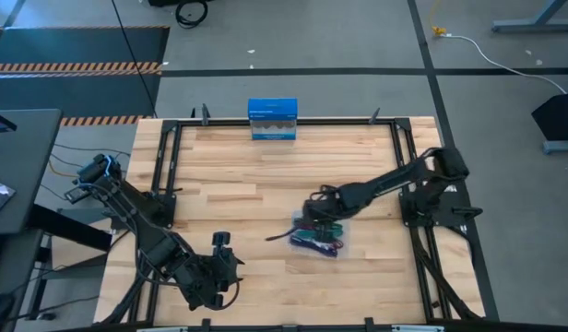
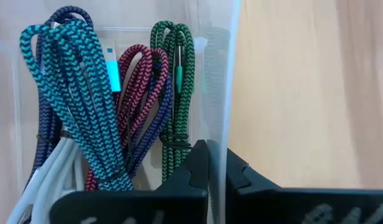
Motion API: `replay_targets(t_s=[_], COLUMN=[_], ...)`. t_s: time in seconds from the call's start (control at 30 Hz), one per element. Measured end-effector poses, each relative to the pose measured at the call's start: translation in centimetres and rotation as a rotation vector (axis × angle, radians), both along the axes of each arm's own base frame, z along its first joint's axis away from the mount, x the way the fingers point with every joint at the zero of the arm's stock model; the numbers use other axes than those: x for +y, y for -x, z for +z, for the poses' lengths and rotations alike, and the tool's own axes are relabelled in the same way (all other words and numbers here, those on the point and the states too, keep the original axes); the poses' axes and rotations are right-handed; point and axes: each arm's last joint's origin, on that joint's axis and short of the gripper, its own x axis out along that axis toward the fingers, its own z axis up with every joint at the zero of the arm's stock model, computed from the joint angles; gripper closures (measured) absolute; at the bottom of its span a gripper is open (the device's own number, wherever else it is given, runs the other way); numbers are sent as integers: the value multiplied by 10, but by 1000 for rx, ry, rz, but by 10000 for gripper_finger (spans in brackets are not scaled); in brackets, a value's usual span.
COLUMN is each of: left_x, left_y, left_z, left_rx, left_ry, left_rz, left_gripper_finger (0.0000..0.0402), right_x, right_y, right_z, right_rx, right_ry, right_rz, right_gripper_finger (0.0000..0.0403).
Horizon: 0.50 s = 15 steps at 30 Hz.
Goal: Pick and place USB-C Cables
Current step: Move the transparent bin to the center of the table
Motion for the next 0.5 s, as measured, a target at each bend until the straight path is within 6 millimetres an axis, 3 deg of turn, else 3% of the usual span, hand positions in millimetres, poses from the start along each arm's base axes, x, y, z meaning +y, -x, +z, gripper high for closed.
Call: replay_targets(t_s=[0.27, 0.5], left_x=[0, -1], left_y=[0, 2], left_z=[0, -1], left_rx=[1, 10], left_ry=[22, 31], left_rz=[21, 33], left_gripper_finger=[214, 214], right_x=[-6, -19], right_y=[-61, -97], right_z=[15, 14], right_rx=[-4, 43], right_ry=[68, 65], right_rz=[161, 222], right_gripper_finger=[400, 400])
